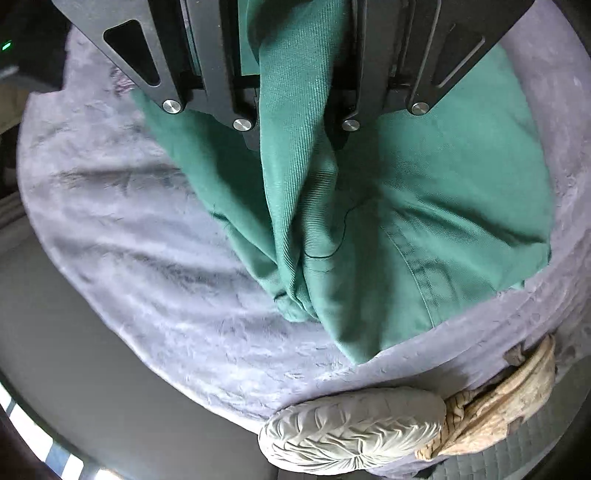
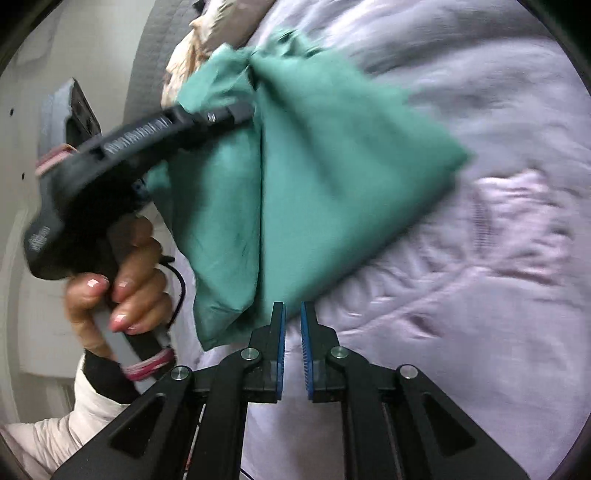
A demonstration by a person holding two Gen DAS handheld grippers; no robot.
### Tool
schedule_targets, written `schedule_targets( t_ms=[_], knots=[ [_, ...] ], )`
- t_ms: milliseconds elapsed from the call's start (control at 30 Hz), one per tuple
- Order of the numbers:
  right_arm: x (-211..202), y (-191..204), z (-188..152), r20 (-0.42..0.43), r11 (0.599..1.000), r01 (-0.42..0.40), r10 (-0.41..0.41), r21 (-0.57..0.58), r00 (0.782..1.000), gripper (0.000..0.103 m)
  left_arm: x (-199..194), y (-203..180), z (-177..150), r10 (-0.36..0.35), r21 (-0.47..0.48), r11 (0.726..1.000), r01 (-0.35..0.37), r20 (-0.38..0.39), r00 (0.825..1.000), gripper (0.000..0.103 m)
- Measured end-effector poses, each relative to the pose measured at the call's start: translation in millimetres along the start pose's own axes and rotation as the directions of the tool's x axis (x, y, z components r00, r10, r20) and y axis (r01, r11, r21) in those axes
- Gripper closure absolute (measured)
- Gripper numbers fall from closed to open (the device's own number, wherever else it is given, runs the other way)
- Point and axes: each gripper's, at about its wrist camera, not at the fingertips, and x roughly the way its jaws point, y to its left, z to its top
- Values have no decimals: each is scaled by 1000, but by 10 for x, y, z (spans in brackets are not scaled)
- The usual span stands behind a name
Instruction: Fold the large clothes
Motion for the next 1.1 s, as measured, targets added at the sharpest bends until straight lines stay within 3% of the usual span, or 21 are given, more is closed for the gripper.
schedule_targets(
  t_ms=[67,133,167,267,400,433,467,533,667,733,833,867,900,933,967,1033,1100],
  knots=[
    [-88,-85,-15,10,1000,4,-4,15,1000,92,-53,-68,-26,-22,12,1000,22,16,1000,52],
    [-72,-75,21,18,1000,8,-8,20,1000,92,-189,-123,-21,-64,7,998,64,68,996,33],
    [-67,-83,34,23,1000,12,-13,22,1000,92,-275,-156,-18,-87,13,996,86,102,991,30],
    [-276,-197,86,36,999,27,-28,25,999,91,-484,-214,18,-137,27,990,135,135,981,29],
    [-378,-102,160,61,998,66,-66,3,996,90,-786,69,-95,-119,-53,990,132,201,972,29],
    [-423,-67,188,75,997,72,-72,-9,995,76,-858,199,-162,-94,-87,990,115,212,973,29],
    [-461,54,174,91,997,75,-73,-21,993,52,-892,304,-196,-69,-114,989,96,216,974,29],
    [-479,211,183,130,996,70,-62,-59,990,27,-942,572,-327,4,-169,985,33,211,978,29],
    [-361,759,385,147,981,100,-76,-163,986,27,-957,1027,-694,152,-256,960,-110,149,977,29],
    [-312,889,382,145,962,152,-121,-227,982,27,-891,1221,-877,176,-310,941,-138,99,979,29],
    [65,1322,433,148,896,262,-223,-359,964,26,-781,1346,-1126,177,-360,921,-150,44,983,29],
    [137,1378,427,159,871,306,-264,-385,951,27,-754,1340,-1187,173,-364,920,-148,38,984,29],
    [247,1429,450,194,828,387,-335,-406,922,34,-748,1317,-1243,171,-365,920,-145,41,984,29],
    [300,1464,489,227,805,434,-372,-404,900,82,-749,1294,-1267,173,-364,920,-145,46,984,29],
    [291,1447,540,244,814,442,-374,-377,895,98,-765,1265,-1288,175,-357,923,-145,55,983,29],
    [83,1355,586,296,872,402,-320,-280,900,98,-765,1221,-1275,173,-342,929,-142,64,983,29],
    [-204,1128,535,346,909,379,-305,-171,887,98,-752,1154,-1276,159,-325,937,-128,71,985,29]
  ],
)
